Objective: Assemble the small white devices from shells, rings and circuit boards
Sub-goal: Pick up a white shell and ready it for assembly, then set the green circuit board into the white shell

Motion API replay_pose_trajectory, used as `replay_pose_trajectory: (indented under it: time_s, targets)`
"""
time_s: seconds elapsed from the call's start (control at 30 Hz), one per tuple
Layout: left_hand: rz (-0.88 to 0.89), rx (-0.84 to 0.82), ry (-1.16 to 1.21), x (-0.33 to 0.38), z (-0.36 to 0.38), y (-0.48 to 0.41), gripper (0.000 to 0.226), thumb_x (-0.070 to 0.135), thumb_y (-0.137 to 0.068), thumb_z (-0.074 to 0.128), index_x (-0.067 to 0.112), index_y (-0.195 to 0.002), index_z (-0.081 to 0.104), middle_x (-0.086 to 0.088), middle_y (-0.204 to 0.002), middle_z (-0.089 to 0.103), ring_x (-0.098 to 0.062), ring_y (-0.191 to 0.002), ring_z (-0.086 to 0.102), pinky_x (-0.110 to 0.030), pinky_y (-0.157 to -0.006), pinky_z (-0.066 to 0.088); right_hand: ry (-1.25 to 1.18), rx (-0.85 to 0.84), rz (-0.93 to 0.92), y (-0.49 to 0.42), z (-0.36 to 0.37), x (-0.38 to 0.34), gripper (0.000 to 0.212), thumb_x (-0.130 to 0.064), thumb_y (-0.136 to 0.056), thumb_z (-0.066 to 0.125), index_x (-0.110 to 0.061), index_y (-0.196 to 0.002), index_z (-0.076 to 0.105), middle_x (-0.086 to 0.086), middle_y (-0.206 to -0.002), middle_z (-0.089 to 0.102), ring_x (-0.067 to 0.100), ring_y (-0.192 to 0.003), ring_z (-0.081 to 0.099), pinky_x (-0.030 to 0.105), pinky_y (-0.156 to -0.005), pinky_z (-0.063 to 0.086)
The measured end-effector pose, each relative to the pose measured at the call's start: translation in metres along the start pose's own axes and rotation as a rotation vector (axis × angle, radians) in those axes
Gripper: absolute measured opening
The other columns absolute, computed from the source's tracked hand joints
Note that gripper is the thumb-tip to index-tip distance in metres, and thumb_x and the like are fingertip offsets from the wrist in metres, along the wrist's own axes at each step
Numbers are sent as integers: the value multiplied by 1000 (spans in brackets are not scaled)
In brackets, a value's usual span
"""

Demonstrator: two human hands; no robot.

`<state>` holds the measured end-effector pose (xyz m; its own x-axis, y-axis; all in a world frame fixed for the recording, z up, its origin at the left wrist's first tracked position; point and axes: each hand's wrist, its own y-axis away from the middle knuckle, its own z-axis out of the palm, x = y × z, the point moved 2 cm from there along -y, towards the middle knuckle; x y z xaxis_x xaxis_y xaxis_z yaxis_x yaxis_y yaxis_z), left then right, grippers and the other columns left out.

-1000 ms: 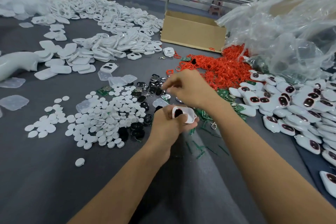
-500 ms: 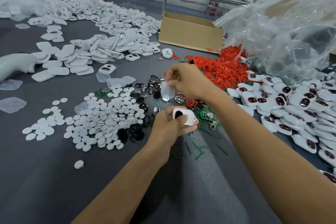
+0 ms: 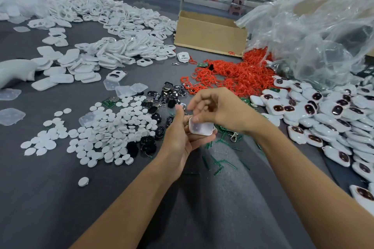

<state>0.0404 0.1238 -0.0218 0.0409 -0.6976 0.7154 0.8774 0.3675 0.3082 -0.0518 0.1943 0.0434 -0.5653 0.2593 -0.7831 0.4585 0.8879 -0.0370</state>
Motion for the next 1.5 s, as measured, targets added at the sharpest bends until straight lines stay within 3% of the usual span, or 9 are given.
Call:
replay_pose_trajectory:
  time_s: [0.2, 0.37, 0.5, 0.67, 0.9, 1.07, 1.3, 1.4, 1.5]
  targets:
    - [27, -7, -12, -2, -2, -4, 66, 53, -101, 28, -2, -110, 64, -16, -96, 74, -20, -80, 73, -34, -73, 62, 10, 124, 20, 1, 13, 8, 20, 4, -74, 76, -5, -89, 67, 9, -73, 69, 13, -68, 64, 33, -72, 54]
    - [50, -4, -31, -3, -3, -6, 61, 51, -102, 28, 5, -87, 65, -11, -82, 75, -17, -70, 73, -32, -67, 62, 102, 174, -1, 3, 15, 6, 21, 4, -73, 75, -8, -88, 67, 5, -73, 71, 7, -65, 65, 14, -66, 50]
    - [44, -21, -28, -3, -4, -6, 63, 50, -102, 28, 1, -106, 66, -11, -86, 75, -15, -74, 73, -28, -60, 59, 162, 236, -50, 7, 17, 4, 17, 1, -77, 73, -10, -90, 70, 2, -74, 72, 7, -72, 68, 15, -72, 51]
    - [42, -25, -59, -3, -3, -7, 59, 49, -102, 30, 4, -96, 67, -9, -82, 75, -15, -70, 73, -28, -60, 60, 165, 296, -79, 11, 17, 5, 16, 3, -77, 72, -10, -87, 71, -1, -74, 72, 4, -72, 67, 12, -72, 48]
    - [31, -44, -10, -2, -2, -6, 57, 46, -102, 33, -1, -99, 63, -13, -78, 74, -21, -67, 73, -28, -57, 59, 196, 304, -93, 4, 10, 3, 16, 1, -78, 73, -12, -86, 70, -5, -71, 69, 0, -71, 65, 15, -74, 50]
    - [54, -50, -15, -1, -2, -6, 54, 46, -103, 30, 4, -96, 64, -8, -76, 75, -17, -70, 73, -29, -59, 60, 181, 243, -63, 2, 12, 6, 16, 2, -77, 73, -8, -89, 70, 4, -72, 73, 9, -74, 69, 20, -75, 51]
    - [38, -17, -18, -1, -2, -4, 55, 46, -103, 31, 3, -93, 64, -9, -74, 74, -15, -67, 72, -29, -59, 59, 238, 302, -122, 4, 15, 6, 18, 2, -72, 77, -7, -85, 68, 5, -73, 67, 9, -63, 59, 12, -63, 45]
    - [25, -5, -12, 0, -2, -2, 51, 43, -103, 33, 3, -95, 65, -9, -78, 73, -15, -67, 72, -30, -60, 60, 298, 342, -167, 10, 17, 7, 8, -2, -81, 69, -8, -85, 70, 1, -74, 70, 12, -69, 63, 19, -67, 48]
    - [5, 18, 26, 2, 0, -1, 42, 31, -105, 36, 0, -97, 64, -14, -84, 71, -19, -66, 71, -32, -64, 62, 257, 435, -162, 22, 14, 13, 16, -1, -90, 56, -9, -92, 70, -3, -79, 73, 7, -77, 68, 22, -74, 51]
